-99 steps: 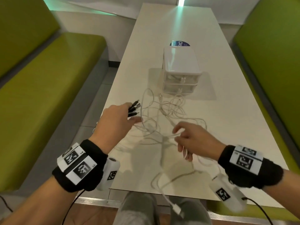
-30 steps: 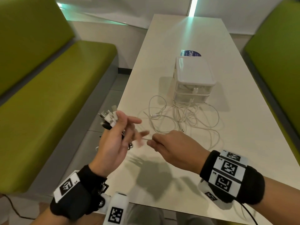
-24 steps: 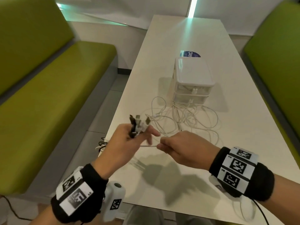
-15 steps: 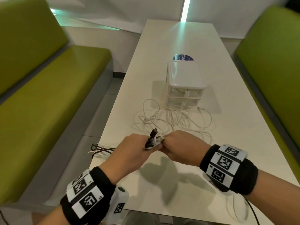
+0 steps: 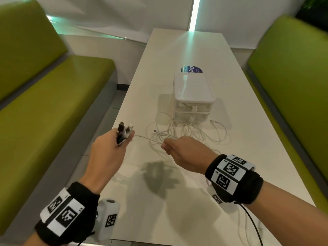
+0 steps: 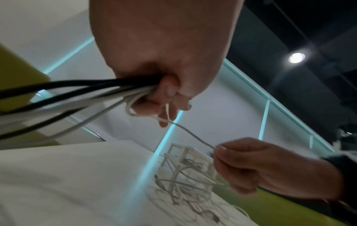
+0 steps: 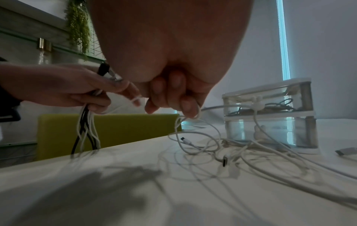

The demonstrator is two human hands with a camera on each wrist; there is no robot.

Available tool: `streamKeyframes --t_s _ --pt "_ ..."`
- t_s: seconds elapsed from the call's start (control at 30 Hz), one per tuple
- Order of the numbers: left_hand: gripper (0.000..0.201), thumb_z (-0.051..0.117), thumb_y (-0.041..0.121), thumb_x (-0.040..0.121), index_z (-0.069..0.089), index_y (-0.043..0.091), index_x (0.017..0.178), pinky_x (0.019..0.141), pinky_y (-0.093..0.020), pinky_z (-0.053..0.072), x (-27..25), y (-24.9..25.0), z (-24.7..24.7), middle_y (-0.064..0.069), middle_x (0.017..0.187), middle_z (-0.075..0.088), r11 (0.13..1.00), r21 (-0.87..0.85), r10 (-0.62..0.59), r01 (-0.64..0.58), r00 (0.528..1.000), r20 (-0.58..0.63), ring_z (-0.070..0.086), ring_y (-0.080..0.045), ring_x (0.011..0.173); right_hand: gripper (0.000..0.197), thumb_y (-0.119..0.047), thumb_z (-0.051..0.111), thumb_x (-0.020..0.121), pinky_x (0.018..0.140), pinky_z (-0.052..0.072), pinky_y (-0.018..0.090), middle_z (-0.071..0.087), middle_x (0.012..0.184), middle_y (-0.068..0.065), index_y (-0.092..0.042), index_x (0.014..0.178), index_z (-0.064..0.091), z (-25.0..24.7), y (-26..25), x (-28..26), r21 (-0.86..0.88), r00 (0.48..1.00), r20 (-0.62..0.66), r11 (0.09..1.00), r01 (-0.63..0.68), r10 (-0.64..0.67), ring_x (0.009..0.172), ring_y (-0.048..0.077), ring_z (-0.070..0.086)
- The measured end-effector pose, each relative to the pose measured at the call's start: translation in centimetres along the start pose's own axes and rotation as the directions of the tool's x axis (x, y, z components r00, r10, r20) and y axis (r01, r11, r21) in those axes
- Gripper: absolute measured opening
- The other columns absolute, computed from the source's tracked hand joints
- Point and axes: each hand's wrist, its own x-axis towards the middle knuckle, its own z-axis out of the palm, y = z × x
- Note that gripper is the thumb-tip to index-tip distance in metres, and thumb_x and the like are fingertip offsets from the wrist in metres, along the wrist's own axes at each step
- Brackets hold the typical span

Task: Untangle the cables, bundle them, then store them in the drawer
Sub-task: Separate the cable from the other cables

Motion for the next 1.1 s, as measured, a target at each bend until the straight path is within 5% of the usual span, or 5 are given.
streamKeyframes --t_s 0.1,0.2,0.3,0.9,1.1 --pt "0.034 0.064 0.016 0.091 0.063 0.031 0.121 0.091 -0.013 0.047 -1.3 1.0 0.9 0.024 0.118 0.064 0.965 -0.059 0.258 -0.254 0.965 0.057 0.061 0.006 0.104 0.034 -0.037 0.029 0.103 0.073 0.049 0.045 0.066 0.083 0.01 -0.015 0.092 0.052 -0.3 -0.6 0.4 0.034 0.999 -0.024 0.999 -0.026 0.026 0.075 0.031 0.059" --pt "0.023 0.067 0.017 0.089 0.058 0.038 0.093 0.068 -0.027 0.05 -2.1 1.4 2.6 0.021 0.092 0.064 0.937 0.031 0.34 -0.347 0.931 0.133 0.061 -0.007 0.075 0.022 -0.026 0.035 0.1 0.064 0.045 0.038 0.065 0.085 0.01 -0.015 0.098 0.053 -0.3 -1.6 0.6 -0.016 1.0 0.027 1.0 0.016 -0.016 0.076 0.031 0.058" --pt "0.035 0.064 0.034 0.089 0.041 0.032 0.063 0.052 -0.024 0.036 -1.8 1.1 2.9 0.011 0.063 0.05 0.963 0.042 0.253 -0.265 0.95 0.186 0.046 -0.009 0.054 0.011 -0.022 0.037 0.099 0.05 0.03 0.03 0.052 0.072 0.004 -0.02 0.089 0.04 -0.2 -1.9 0.2 -0.101 0.995 0.093 0.993 0.057 -0.048 0.066 0.027 0.05" --pt "0.032 0.057 0.049 0.09 0.066 0.024 0.073 0.048 -0.029 0.026 0.3 -1.1 -2.1 0.007 0.048 0.039 0.852 -0.517 -0.14 0.082 0.987 -0.074 0.031 -0.012 0.044 0.032 -0.044 0.027 0.102 0.058 0.04 0.04 0.045 0.059 0.003 -0.023 0.079 0.033 0.8 -0.1 1.8 0.038 0.991 -0.114 0.996 0.081 -0.077 0.058 0.027 0.045" --pt "0.039 0.057 0.005 0.094 0.059 0.023 0.128 0.098 -0.018 0.046 -1.1 0.4 -0.2 0.015 0.131 0.06 0.943 -0.242 0.208 -0.231 0.971 -0.118 0.057 0.007 0.114 0.037 -0.042 0.029 0.103 0.057 0.032 0.033 0.04 0.056 0.0 -0.021 0.073 0.036 1.3 -0.4 1.5 0.004 0.997 -0.074 1.0 0.022 -0.022 0.057 0.026 0.042"
